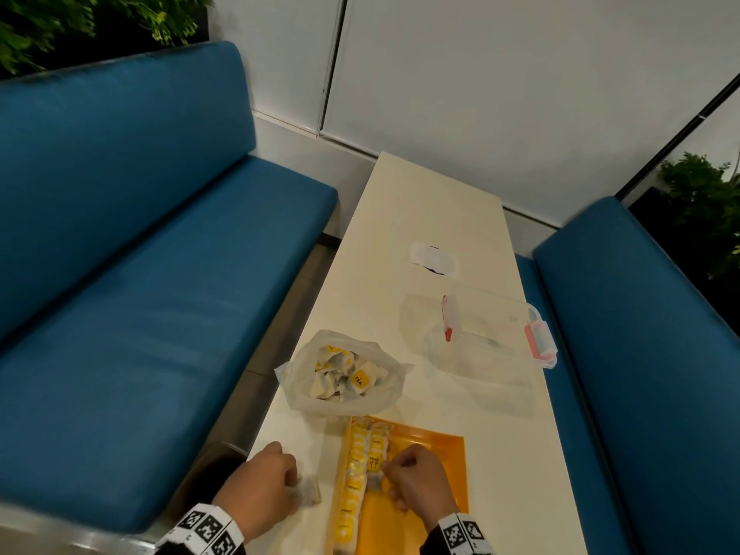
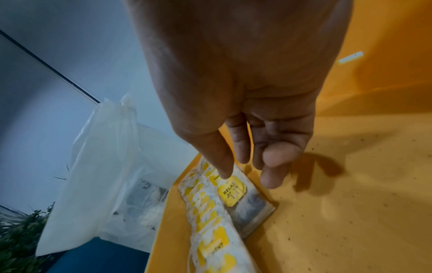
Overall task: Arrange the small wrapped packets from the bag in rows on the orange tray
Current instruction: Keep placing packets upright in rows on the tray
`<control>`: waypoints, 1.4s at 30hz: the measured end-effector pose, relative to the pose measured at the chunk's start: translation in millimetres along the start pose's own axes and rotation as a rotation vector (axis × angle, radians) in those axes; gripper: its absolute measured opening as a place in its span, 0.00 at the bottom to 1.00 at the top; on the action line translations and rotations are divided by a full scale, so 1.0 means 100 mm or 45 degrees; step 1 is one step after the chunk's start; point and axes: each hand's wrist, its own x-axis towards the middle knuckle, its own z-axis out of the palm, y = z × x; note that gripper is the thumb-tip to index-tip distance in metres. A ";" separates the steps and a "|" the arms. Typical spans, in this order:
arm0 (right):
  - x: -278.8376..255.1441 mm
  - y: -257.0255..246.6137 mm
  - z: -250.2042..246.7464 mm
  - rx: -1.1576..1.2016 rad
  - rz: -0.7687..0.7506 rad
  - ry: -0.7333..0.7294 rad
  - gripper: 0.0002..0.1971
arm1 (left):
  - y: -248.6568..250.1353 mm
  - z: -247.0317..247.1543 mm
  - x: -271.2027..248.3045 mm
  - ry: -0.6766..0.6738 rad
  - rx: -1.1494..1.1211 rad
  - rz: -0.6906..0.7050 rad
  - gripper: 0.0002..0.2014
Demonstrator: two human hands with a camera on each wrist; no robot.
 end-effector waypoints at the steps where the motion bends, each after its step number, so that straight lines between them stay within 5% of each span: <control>1: -0.02 -0.01 -0.01 -0.017 -0.028 0.004 0.09 | 0.01 0.01 0.01 0.000 0.001 -0.012 0.07; 11: -0.29 -0.22 0.02 -0.253 -0.453 -0.004 0.04 | 0.02 0.03 0.01 -0.061 -0.040 -0.108 0.07; 21: -0.68 -0.39 0.23 -0.545 -0.890 -0.397 0.14 | 0.20 -0.24 0.01 -0.219 -0.915 -0.261 0.25; 29: -0.72 -0.35 0.26 -0.460 -1.003 -0.226 0.14 | 0.36 -0.41 0.03 -0.399 -1.411 -0.359 0.21; 34: -0.74 -0.35 0.28 -0.276 -0.989 -0.115 0.13 | 0.48 -0.45 0.02 -0.410 -1.569 -0.263 0.14; 38: -0.71 -0.40 0.22 -0.052 -0.931 0.022 0.05 | 0.53 -0.47 0.01 -0.347 -1.529 -0.138 0.13; 42: -0.70 -0.48 0.10 0.153 -0.767 0.021 0.07 | 0.57 -0.44 0.05 -0.029 -1.155 0.053 0.06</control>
